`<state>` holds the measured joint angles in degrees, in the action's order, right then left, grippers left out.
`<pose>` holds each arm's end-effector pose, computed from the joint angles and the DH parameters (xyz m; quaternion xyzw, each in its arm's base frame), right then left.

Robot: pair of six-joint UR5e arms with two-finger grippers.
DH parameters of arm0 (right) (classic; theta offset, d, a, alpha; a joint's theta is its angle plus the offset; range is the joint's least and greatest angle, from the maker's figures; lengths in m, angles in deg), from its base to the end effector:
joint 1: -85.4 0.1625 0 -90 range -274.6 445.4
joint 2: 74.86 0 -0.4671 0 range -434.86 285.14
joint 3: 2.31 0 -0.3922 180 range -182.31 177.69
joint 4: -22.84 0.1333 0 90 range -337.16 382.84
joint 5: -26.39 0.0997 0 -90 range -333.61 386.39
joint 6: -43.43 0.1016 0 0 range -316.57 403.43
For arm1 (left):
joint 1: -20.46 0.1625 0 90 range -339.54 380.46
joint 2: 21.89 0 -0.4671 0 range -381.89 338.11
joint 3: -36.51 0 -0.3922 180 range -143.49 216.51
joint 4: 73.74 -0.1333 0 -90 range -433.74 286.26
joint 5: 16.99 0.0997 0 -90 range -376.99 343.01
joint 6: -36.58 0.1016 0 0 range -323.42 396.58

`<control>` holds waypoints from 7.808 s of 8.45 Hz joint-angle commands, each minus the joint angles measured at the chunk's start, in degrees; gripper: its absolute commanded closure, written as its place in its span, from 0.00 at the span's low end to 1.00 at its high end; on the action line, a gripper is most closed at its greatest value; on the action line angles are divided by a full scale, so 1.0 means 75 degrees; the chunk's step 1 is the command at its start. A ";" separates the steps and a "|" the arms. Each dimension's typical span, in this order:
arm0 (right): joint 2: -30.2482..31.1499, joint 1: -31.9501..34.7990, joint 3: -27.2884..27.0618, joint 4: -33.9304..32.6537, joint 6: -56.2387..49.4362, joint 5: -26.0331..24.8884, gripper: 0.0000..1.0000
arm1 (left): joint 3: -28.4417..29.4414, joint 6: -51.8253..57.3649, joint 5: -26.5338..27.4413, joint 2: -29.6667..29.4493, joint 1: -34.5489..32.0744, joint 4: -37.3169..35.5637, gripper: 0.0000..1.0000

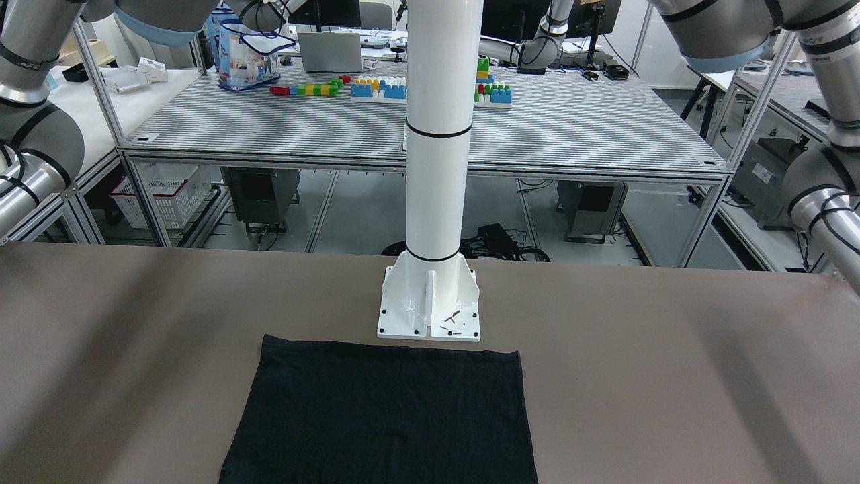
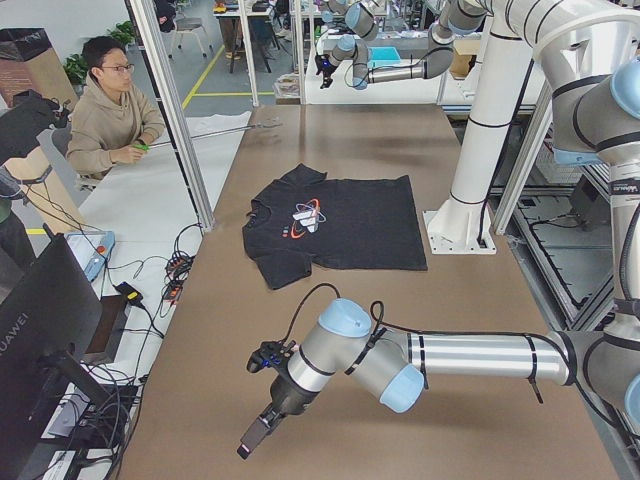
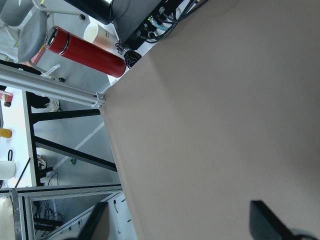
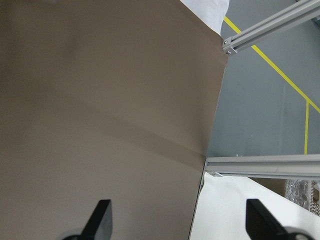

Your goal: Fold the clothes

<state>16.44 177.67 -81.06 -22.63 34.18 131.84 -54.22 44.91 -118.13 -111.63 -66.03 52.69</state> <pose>0.1263 -0.5041 0.7450 0.2846 -0.1012 -0.0949 0.9486 -0.0810 -0.5356 0.6462 0.3186 0.0787 0.1279 0.9359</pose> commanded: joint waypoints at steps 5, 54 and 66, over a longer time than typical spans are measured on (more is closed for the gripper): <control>-0.0022 -0.0032 0.0046 -0.0008 0.0050 0.0014 0.05 | 0.0003 0.0026 0.0009 0.0293 0.0024 0.0158 0.00; -0.4980 -0.6337 0.0058 -0.2587 1.0163 -0.0325 0.05 | 0.1146 -0.6604 -0.1515 -0.2971 0.3641 0.0615 0.03; -0.4604 -0.6431 -0.0446 -0.2457 1.0222 -0.0337 0.05 | 0.3950 -0.7345 -0.1503 -0.4862 0.4559 0.1611 0.62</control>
<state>-18.10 129.50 -84.37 -41.11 110.84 129.33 -27.06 -10.17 -129.41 -147.23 -31.84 62.92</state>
